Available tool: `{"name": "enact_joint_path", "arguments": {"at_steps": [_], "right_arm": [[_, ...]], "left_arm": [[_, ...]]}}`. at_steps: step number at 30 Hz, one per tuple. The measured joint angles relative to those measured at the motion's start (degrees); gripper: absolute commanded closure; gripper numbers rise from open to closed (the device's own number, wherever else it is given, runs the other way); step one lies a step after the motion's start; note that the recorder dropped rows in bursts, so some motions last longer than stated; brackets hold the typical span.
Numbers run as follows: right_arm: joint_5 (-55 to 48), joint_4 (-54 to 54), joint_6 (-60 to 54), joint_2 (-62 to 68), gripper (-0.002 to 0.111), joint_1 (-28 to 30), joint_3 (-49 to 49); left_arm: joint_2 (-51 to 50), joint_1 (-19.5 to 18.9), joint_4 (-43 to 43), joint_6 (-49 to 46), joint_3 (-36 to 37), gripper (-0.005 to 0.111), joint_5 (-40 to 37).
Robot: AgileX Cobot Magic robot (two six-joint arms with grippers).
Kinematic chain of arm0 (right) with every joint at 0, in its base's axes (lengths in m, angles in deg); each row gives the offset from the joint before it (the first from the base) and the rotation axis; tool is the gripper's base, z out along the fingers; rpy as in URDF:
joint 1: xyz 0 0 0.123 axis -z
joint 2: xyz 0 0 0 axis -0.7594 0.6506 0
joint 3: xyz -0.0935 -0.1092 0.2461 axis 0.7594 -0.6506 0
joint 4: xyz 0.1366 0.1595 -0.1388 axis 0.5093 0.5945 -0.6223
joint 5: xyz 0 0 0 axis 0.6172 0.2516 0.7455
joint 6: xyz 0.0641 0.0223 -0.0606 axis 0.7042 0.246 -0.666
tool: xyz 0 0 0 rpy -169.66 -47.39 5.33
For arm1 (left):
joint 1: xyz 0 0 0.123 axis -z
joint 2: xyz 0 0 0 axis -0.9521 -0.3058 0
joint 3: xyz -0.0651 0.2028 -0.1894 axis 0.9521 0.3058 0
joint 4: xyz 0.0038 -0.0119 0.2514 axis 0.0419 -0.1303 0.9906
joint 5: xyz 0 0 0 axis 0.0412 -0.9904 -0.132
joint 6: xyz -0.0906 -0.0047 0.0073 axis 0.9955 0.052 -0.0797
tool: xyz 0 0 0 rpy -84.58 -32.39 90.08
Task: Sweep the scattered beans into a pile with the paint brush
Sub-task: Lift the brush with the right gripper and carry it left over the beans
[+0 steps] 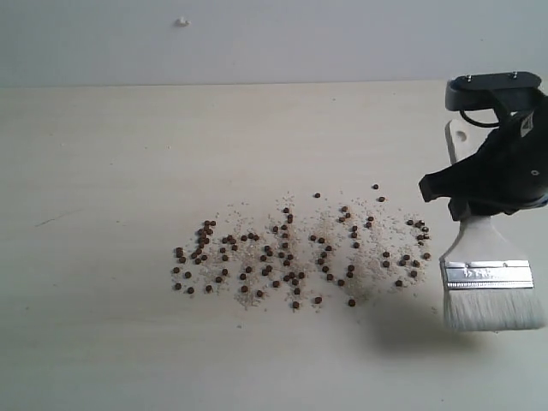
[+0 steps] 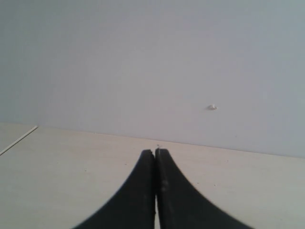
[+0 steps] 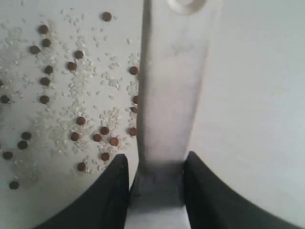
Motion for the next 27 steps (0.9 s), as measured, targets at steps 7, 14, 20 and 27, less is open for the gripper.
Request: {"name": "enact_joint_path", "arguments": {"at_steps": [7,14,20,27], "right_arm": [[1.9,7.1,-9.5,-5.8,0.108,0.0,0.0],[8.3,23.8,-23.3,-8.4,0.108,0.0,0.0],[12.6,30.1,-25.2,-8.4,0.108,0.0,0.0],[14.1,32.4,-25.4,-8.4,0.108,0.0,0.0]], "left_arm": [[0.0,0.0,0.0,0.0,0.0,0.107,0.0],[0.0,0.0,0.0,0.0,0.0,0.107,0.0],[0.0,0.0,0.0,0.0,0.0,0.107,0.0],[0.0,0.0,0.0,0.0,0.0,0.107,0.0]]}}
